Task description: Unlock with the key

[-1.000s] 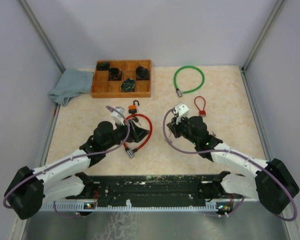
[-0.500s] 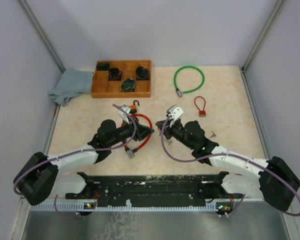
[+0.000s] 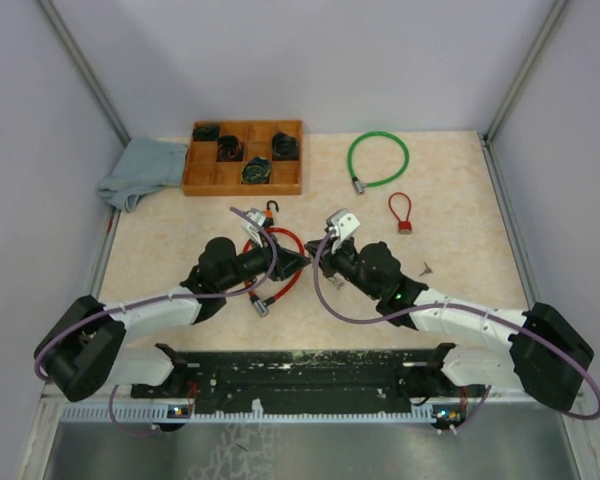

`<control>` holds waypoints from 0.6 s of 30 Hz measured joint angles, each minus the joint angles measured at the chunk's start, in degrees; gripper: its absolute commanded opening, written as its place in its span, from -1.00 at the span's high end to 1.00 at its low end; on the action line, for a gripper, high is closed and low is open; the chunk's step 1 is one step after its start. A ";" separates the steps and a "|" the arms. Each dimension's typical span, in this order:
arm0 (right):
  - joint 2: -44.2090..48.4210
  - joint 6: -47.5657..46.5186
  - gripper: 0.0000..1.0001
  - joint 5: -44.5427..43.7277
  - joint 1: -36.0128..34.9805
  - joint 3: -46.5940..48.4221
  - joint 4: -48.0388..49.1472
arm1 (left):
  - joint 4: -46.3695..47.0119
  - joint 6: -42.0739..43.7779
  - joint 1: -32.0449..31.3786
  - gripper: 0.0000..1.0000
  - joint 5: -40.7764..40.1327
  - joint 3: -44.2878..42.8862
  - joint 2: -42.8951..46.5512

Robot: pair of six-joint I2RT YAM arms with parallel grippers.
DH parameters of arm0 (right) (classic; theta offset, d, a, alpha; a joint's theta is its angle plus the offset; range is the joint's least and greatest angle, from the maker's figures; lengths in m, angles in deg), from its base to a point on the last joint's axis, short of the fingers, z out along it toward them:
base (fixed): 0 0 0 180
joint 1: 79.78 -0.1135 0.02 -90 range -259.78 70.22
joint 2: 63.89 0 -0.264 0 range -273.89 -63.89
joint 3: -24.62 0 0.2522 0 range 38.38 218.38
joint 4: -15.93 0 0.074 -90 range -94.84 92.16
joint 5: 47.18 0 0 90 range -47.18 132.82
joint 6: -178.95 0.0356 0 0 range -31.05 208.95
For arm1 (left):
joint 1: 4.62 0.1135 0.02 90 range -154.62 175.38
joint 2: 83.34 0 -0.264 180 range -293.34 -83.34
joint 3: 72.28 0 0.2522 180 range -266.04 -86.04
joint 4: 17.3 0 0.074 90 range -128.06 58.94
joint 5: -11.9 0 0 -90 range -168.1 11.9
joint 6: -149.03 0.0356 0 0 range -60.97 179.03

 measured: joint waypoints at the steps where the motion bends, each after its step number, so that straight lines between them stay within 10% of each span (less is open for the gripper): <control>1: -0.09 0.11 1.00 -0.09 -0.02 0.00 -0.02 | 0.00 0.02 0.00 0.17 0.00 -0.02 -0.28; 18: -1.55 0.46 1.00 -0.46 -1.70 0.74 0.81 | 0.31 0.24 0.00 0.57 -0.07 -1.07 -1.81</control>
